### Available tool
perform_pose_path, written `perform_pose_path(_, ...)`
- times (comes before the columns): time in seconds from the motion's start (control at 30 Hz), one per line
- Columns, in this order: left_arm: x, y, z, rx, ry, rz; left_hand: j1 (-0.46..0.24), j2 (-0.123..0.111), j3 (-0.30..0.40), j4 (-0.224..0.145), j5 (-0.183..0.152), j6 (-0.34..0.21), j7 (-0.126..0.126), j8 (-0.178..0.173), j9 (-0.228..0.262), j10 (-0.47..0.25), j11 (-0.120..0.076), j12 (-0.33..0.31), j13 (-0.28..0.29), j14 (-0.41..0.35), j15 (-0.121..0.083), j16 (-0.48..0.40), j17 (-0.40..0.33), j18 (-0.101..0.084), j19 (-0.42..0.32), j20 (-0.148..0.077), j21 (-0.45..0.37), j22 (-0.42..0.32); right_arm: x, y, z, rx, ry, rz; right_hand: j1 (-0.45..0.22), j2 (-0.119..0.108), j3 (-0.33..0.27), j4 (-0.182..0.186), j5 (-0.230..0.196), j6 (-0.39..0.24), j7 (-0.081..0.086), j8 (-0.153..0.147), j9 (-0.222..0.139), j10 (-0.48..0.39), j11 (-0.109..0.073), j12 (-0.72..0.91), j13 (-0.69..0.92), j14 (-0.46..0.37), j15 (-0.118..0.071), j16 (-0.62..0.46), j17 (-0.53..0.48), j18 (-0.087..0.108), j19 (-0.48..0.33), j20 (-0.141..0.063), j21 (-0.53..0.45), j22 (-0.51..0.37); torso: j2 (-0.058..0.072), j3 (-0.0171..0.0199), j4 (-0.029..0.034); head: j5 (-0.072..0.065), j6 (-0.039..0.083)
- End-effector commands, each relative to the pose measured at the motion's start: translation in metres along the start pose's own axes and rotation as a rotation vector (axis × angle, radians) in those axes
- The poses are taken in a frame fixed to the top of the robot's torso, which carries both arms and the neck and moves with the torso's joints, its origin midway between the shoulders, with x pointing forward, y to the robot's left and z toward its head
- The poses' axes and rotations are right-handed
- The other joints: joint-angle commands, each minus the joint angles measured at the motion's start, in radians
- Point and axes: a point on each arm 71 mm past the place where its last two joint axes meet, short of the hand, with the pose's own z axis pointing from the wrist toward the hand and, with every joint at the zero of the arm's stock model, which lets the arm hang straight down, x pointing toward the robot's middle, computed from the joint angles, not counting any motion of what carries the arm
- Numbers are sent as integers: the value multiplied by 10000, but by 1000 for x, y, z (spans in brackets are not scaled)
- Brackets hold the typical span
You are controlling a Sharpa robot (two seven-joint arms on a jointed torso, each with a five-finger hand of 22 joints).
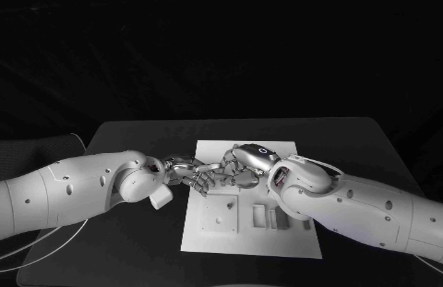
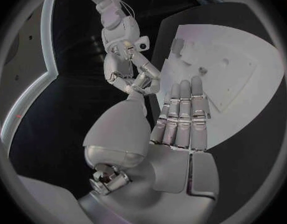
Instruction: Assemble the parts on the task board
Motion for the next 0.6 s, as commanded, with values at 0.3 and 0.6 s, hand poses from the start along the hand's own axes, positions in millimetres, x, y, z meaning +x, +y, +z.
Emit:
perform_pose_path(0.3, 5, -2, 1, 77, 415, -16, 994, -81, 299, 20, 11, 275, -84, 127, -14, 166, -82, 19, 25, 11, 39, -132, 67, 135, -29, 13, -65, 34, 0, 1, 0, -45, 62, 2, -25, -65, 88, -13, 40, 189, 123, 62, 8, 33, -15, -27, -12, -1, -103, 41, -18, 201, 22, -83, 48, 112, 1, 6, -1, 10, -35)
perform_pose_path(0.6, 6, -3, 3, 175, 451, -16, 975, -49, 494, 26, 10, 415, -239, 197, -3, 280, -197, 27, 20, 34, 37, -148, 95, 124, -20, 14, -80, 39, 1, 2, 1, -65, 102, 7, -22, -65, 95, -21, 41, 187, 124, 60, 7, 34, -14, -28, -13, 0, -102, 39, -20, 201, 22, -84, 47, 111, -2, 5, -1, 20, -51)
